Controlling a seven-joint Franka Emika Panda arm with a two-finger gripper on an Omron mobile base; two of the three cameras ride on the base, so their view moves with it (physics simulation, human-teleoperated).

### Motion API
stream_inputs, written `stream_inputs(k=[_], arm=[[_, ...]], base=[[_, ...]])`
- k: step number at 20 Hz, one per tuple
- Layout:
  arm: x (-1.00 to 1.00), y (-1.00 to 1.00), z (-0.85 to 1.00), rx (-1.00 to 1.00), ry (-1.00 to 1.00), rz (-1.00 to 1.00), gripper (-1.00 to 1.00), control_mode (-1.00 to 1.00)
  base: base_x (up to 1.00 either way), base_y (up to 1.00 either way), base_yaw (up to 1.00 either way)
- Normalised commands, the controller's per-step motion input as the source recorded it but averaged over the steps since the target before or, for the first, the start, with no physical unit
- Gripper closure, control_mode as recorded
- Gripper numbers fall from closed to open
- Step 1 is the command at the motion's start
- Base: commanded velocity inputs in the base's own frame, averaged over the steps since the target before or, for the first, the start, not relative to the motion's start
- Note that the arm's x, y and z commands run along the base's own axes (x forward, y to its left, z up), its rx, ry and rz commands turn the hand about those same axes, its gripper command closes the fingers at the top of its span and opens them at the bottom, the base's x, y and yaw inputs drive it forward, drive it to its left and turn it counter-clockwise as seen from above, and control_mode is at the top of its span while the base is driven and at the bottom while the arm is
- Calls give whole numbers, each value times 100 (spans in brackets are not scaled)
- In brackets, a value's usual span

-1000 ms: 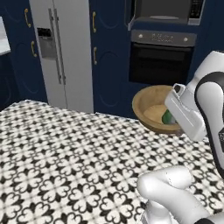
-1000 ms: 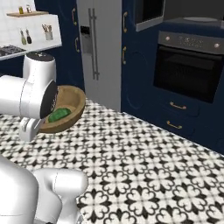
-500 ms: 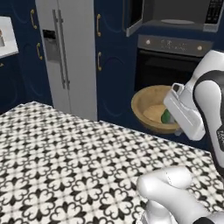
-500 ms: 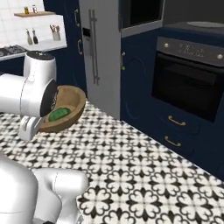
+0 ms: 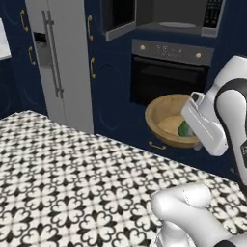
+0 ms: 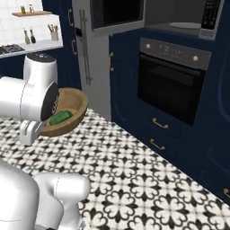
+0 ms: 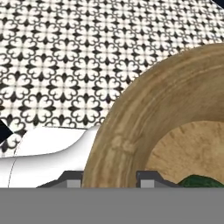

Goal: Pick the broccoli from the sink and place it in the bowl. Then pick the bowl and place it in the microwave. Then close the microwave door and press the start button.

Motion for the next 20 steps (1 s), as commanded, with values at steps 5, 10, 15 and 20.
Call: stream_inputs(k=[5,10,15,20], arm=[[0,0,0,0,0,0,100,100],[0,0,0,0,0,0,100,100],[0,0,0,0,0,0,100,100],[0,0,0,0,0,0,100,100]], base=[[73,-100,16],[99,-78,18],[100,-37,13],[100,11,1]])
